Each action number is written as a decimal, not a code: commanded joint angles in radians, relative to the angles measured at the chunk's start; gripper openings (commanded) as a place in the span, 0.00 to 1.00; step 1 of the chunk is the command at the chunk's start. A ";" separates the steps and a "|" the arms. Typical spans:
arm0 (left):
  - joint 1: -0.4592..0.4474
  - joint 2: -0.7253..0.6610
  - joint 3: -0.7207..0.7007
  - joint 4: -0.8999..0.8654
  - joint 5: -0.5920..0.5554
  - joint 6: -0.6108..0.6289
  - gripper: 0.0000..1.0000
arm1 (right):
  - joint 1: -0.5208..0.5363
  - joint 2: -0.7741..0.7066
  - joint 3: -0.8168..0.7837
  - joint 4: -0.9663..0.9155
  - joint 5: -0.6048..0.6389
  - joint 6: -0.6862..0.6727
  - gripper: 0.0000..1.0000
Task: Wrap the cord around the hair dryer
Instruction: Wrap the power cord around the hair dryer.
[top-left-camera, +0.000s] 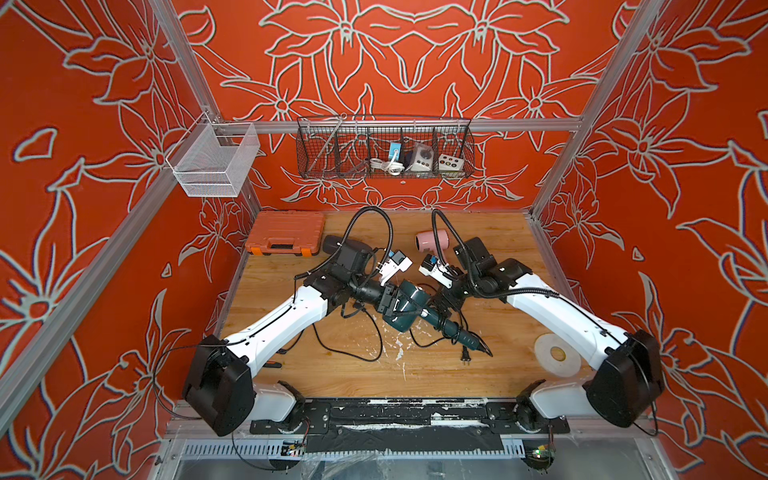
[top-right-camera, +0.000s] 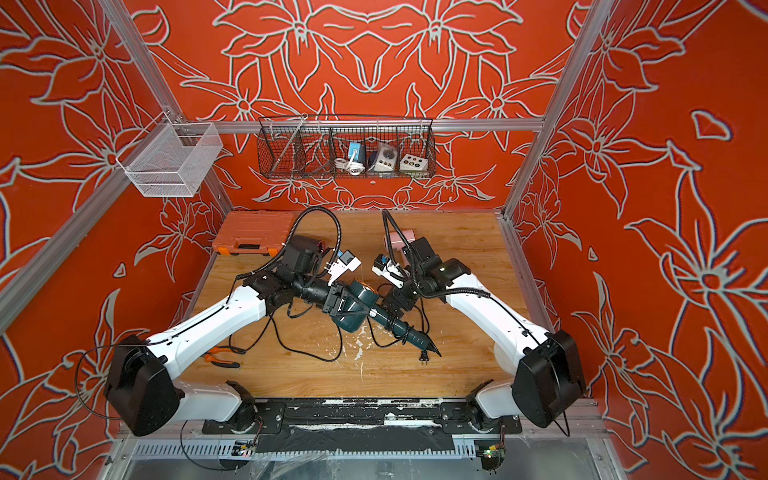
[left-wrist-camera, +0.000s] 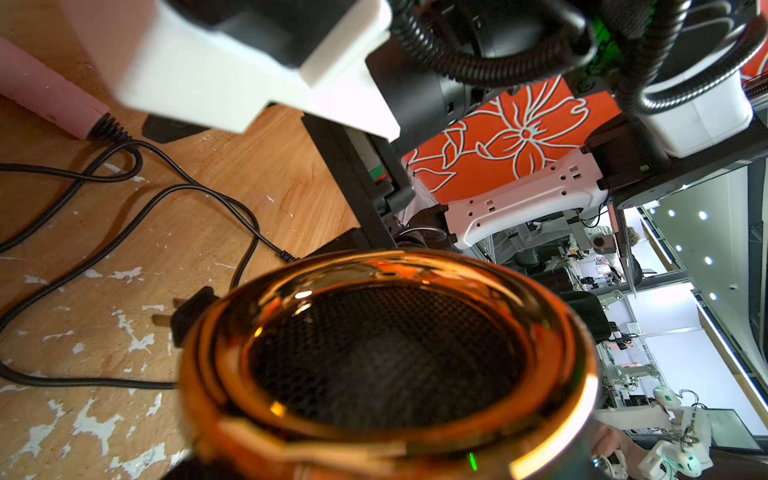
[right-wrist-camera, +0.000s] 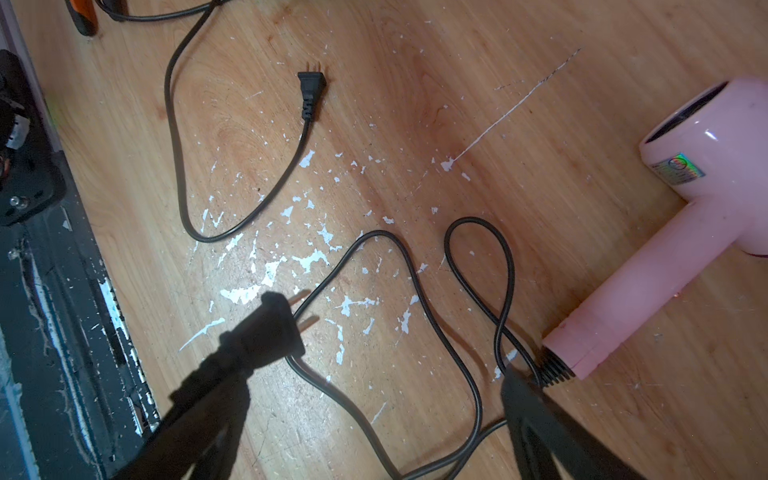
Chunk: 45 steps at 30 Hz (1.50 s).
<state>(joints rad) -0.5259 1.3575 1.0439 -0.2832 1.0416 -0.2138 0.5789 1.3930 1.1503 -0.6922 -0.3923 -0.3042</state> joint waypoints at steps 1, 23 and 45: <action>0.001 0.002 0.011 0.103 0.001 0.003 0.00 | 0.013 0.010 0.023 -0.067 -0.002 -0.018 0.98; 0.001 -0.008 -0.054 0.192 0.021 -0.022 0.00 | -0.015 0.007 0.084 -0.147 0.233 0.095 0.99; 0.002 -0.002 -0.056 0.214 0.027 -0.036 0.00 | -0.089 -0.061 0.136 -0.173 0.259 0.137 0.99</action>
<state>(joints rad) -0.5236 1.3617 0.9833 -0.1394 1.0229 -0.2443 0.4995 1.3571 1.2499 -0.8375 -0.1234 -0.1726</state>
